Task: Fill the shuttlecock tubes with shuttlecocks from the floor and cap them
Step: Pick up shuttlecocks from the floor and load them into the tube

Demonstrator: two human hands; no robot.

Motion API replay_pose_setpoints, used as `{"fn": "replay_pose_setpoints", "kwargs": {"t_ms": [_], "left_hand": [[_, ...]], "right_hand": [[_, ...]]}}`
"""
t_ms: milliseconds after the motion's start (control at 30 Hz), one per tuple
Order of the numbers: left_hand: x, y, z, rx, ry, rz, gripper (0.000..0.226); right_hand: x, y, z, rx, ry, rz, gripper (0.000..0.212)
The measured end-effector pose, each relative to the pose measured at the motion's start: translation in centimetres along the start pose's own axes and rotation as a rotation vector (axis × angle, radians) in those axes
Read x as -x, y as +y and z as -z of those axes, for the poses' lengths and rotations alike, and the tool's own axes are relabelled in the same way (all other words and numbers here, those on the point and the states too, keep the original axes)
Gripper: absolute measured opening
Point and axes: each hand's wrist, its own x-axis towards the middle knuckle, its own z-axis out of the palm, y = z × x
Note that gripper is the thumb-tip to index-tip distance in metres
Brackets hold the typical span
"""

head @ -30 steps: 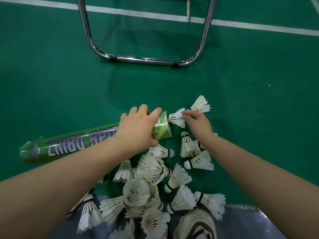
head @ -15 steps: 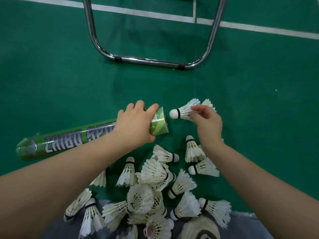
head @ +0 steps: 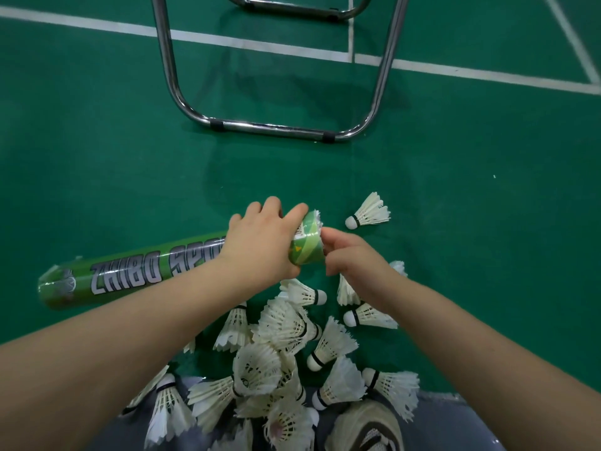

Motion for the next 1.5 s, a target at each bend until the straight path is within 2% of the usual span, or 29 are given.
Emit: {"fn": "replay_pose_setpoints", "kwargs": {"t_ms": [167,300,433,500,567,633,700,767,867,933,967,1067,1167,1300,1400,1500], "left_hand": [[1.0,1.2,0.4,-0.013,-0.022,-0.041,0.088],[1.5,3.0,0.6,-0.002,-0.025,-0.074,0.086],[1.9,4.1,0.4,-0.015,-0.016,-0.092,0.082],[1.9,4.5,0.2,-0.012,-0.013,-0.095,0.081],[1.7,4.9,0.1,-0.009,-0.015,-0.088,0.083],[1.5,5.2,-0.1,-0.013,-0.033,-0.079,0.088],[1.5,5.5,-0.3,-0.029,-0.051,-0.081,0.091],[1.4,5.9,-0.6,-0.042,-0.059,-0.089,0.090],[1.1,6.9,-0.9,-0.051,-0.063,-0.104,0.090],[0.8,7.7,-1.0,-0.050,-0.074,-0.112,0.091],[0.6,8.1,-1.0,-0.051,-0.076,-0.117,0.092],[-0.1,9.1,-1.1,-0.062,-0.070,-0.129,0.090],[-0.7,9.8,-1.1,-0.083,-0.069,-0.134,0.089],[-0.9,10.1,-1.3,-0.095,-0.069,-0.132,0.090],[-0.7,9.9,-1.2,-0.088,-0.051,-0.118,0.089],[-0.4,9.5,-1.0,-0.074,-0.037,-0.091,0.089]], "right_hand": [[0.2,-0.7,1.3,0.218,-0.248,-0.130,0.063],[0.6,-1.5,2.1,0.212,-0.374,-0.191,0.034],[1.4,-1.2,2.4,0.031,-0.408,-0.168,0.017],[1.8,-0.4,2.4,-0.040,-0.281,-0.125,0.012],[2.5,0.5,2.9,-0.064,-0.077,-0.065,0.021],[3.5,1.2,4.4,-0.222,0.157,-0.034,0.038],[4.5,2.1,6.6,-0.426,0.412,-0.052,0.043],[5.1,3.4,8.5,-0.512,0.634,-0.120,0.032],[5.1,6.0,9.9,-0.321,0.825,-0.254,0.016],[5.2,7.7,9.8,-0.059,0.841,-0.306,0.010],[5.2,8.2,9.5,0.055,0.815,-0.327,0.015],[5.2,8.9,8.5,0.240,0.701,-0.346,0.023],[5.0,8.7,8.3,0.217,0.589,-0.362,0.026],[5.1,8.9,8.6,0.067,0.439,-0.420,0.038],[5.7,8.5,9.1,0.007,0.587,-0.306,0.034],[6.5,6.8,9.5,-0.032,0.803,-0.038,0.022]]}}
